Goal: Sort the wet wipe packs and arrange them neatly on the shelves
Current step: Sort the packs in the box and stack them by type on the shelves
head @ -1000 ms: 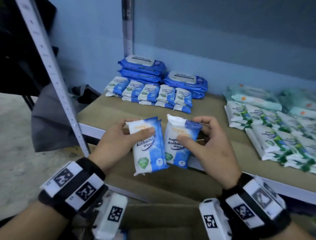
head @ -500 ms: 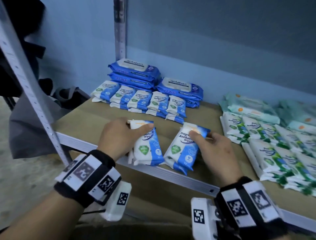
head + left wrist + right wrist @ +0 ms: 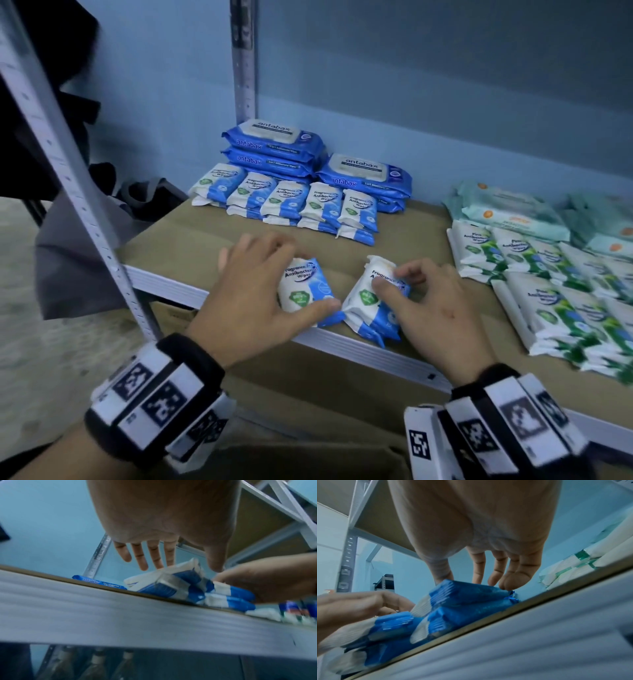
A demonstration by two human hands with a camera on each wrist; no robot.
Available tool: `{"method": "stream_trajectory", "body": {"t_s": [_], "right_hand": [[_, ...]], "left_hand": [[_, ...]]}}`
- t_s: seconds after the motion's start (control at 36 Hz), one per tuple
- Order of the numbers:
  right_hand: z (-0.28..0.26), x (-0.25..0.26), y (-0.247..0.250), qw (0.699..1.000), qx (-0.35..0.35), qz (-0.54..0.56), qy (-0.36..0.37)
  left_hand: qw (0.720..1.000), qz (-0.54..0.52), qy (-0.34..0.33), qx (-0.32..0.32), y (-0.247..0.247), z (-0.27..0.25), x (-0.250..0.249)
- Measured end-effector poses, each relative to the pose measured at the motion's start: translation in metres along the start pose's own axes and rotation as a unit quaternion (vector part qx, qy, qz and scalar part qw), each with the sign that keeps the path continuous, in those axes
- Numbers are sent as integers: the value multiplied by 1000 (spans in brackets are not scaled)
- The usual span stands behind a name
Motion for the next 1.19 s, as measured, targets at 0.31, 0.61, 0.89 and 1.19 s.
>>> {"method": "stream_trajectory", "body": {"t_s": [0.31,0.61,0.89,1.19], "right_hand": [[-8,4,-7,999,3,-5,39],[-14,13,-8,992,-22,-77,95],[-27,26,-7,979,24,-135,149],[-28,25,-8,966,9,-199,162]], "left_hand": [[995,29,-97,-4,2,-17,22],[990,35,-137,3,1,-21,24],[981,102,-166,1,-3,-15,27],[963,125,-234,-50,3,-10,22]]}}
Point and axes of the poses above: each hand's wrist, its own z-axis towards the middle knuckle, its own y-axis out of the back of the hand, x = y × z, the point moved 3 cm from there along z, towards the middle knuckle, and after that the axes turned 2 degrees about -x, right-handed, at the moved point
